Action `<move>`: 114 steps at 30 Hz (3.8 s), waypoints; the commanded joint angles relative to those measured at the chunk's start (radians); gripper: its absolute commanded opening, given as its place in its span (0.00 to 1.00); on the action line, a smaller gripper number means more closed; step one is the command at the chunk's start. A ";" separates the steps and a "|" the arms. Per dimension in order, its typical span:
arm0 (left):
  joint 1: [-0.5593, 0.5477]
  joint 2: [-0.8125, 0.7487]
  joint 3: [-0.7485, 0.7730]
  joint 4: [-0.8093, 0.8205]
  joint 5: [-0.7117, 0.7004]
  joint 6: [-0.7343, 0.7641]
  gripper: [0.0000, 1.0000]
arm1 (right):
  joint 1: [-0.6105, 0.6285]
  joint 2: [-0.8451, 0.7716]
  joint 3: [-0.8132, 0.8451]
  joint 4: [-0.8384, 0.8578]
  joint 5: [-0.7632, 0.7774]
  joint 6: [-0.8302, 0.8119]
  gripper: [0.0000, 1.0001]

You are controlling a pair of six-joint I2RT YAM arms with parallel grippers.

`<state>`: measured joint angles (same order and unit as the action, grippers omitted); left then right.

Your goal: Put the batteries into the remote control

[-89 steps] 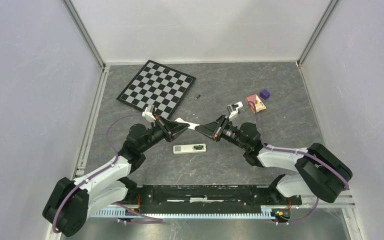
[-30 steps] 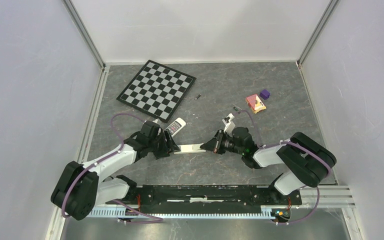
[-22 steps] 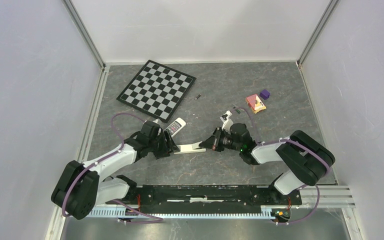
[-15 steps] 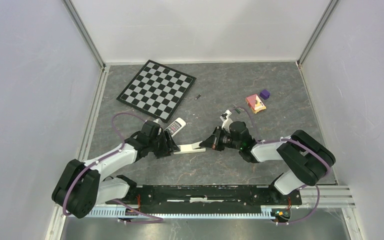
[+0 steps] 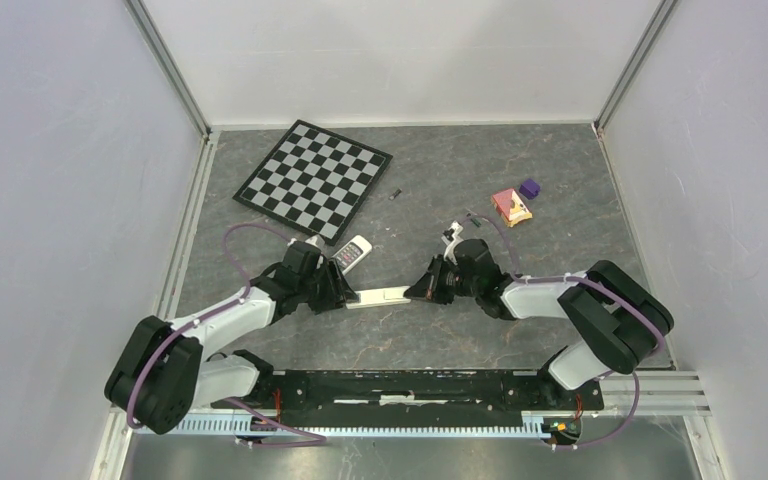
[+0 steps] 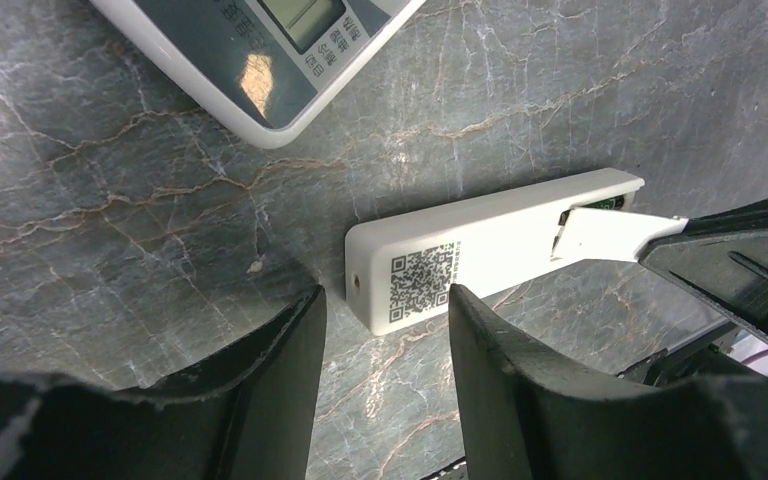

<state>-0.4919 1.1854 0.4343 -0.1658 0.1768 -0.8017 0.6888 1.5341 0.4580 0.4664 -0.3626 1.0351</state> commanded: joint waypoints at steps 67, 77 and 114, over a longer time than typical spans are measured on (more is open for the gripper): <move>0.000 -0.002 -0.040 0.073 -0.068 0.078 0.47 | -0.063 0.095 0.205 -0.356 -0.172 -0.185 0.05; 0.001 -0.004 -0.035 0.072 -0.066 0.076 0.47 | -0.063 0.089 0.254 -0.423 -0.153 -0.219 0.20; 0.001 -0.007 -0.023 0.047 -0.078 0.090 0.47 | -0.052 0.128 0.305 -0.442 -0.106 -0.316 0.20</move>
<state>-0.4927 1.1824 0.4084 -0.0891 0.1226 -0.7605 0.6331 1.6447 0.7288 0.0128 -0.4854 0.7414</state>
